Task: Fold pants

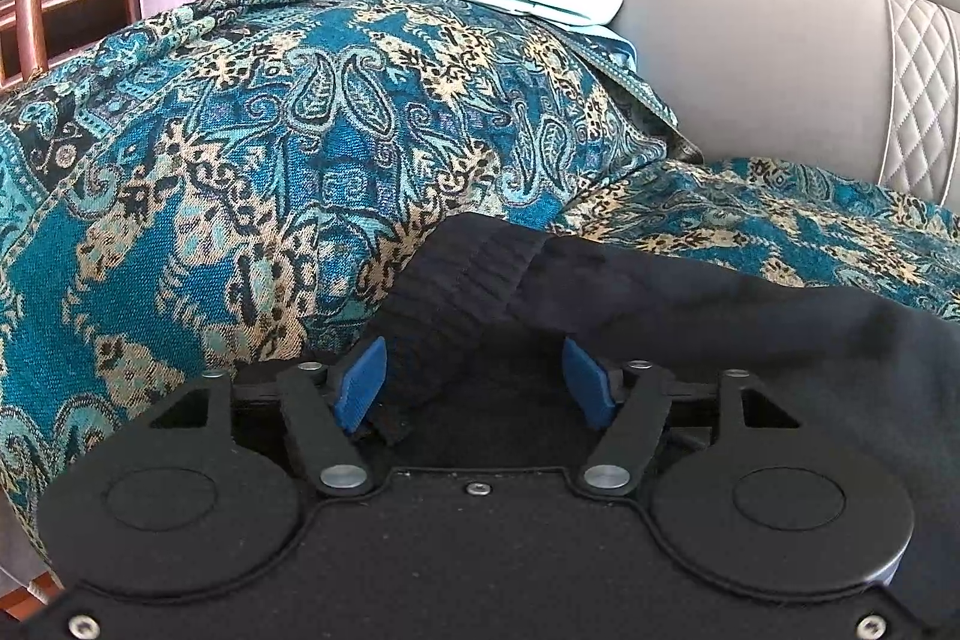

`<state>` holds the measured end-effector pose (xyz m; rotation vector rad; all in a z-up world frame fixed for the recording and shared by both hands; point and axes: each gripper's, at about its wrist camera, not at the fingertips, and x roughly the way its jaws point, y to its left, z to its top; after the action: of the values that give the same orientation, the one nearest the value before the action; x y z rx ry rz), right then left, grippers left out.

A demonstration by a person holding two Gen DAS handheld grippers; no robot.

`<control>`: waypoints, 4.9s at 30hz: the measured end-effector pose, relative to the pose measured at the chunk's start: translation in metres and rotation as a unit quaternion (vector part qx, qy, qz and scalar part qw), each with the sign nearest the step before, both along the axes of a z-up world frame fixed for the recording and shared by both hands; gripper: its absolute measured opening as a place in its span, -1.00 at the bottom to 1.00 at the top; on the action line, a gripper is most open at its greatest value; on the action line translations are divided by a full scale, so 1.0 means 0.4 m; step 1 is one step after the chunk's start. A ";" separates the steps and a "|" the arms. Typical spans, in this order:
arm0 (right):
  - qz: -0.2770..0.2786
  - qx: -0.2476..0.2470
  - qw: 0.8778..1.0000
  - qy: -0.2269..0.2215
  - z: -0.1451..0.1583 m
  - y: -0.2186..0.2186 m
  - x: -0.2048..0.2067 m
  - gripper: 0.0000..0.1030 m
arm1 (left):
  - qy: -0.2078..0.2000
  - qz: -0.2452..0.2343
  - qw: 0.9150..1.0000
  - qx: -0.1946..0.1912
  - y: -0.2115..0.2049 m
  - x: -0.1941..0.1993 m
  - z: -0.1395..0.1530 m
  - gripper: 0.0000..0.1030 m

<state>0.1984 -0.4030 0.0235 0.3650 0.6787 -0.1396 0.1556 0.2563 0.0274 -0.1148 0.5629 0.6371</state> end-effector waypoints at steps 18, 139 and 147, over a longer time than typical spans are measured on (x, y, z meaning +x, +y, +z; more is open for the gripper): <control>-0.295 0.179 0.939 0.015 -0.019 -0.427 -0.437 0.75 | 0.002 -0.002 1.000 0.005 0.001 0.004 -0.003 0.37; 0.046 -0.183 0.976 -0.107 -0.125 0.549 -0.346 0.84 | -0.012 -0.331 0.943 -0.025 -0.547 -0.255 -0.012 0.97; 0.035 -0.201 0.969 -0.137 -0.096 0.581 -0.356 0.88 | -0.027 -0.290 0.955 -0.063 -0.477 -0.275 0.015 0.98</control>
<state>0.0560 -0.1707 -0.0148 -0.0313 0.3761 -0.1521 0.0456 0.0656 0.0333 -0.0811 0.5495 0.0259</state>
